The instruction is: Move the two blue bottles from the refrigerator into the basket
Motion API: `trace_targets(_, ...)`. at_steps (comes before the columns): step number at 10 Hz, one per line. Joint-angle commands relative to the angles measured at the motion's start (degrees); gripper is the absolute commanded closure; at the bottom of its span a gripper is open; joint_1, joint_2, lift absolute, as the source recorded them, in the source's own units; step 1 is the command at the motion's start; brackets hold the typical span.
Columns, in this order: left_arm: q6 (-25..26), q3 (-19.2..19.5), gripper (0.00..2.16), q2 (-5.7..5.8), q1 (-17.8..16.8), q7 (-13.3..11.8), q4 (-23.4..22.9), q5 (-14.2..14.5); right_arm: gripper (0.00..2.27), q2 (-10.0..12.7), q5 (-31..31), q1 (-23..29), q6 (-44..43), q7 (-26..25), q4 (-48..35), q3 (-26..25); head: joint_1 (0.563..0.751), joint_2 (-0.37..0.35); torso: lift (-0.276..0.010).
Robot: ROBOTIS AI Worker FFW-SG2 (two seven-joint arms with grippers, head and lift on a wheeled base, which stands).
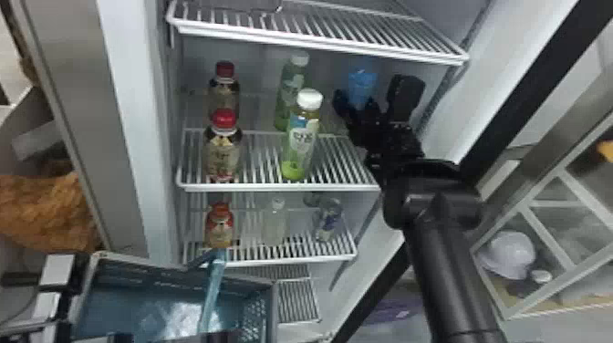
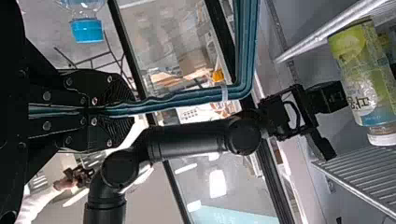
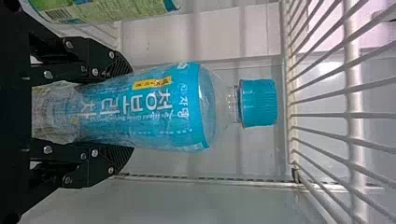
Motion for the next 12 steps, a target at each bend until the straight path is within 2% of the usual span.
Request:
trace_targets(1,-0.1,0.0,1.2,-0.02,0.2,0.0,-0.1,0.0,0.76,-0.2,-0.2,2.2,0.7,-0.1,-3.4,0.0,0.695,-0.294,0.0)
trace_targets(7,-0.7,0.4,1.2,-0.11,0.7,-0.4,-0.1,0.2,0.76,-1.3,-3.3,11.4,3.2,-0.8,-15.5,-0.5,0.695,-0.3,0.0)
trace_targets(12,-1.0,0.7,1.2,0.07,0.9,-0.6,-0.3,0.4,0.76,-1.6,-5.1,21.5,4.3,-0.8,-27.3,-2.9,0.695,-0.316,0.0)
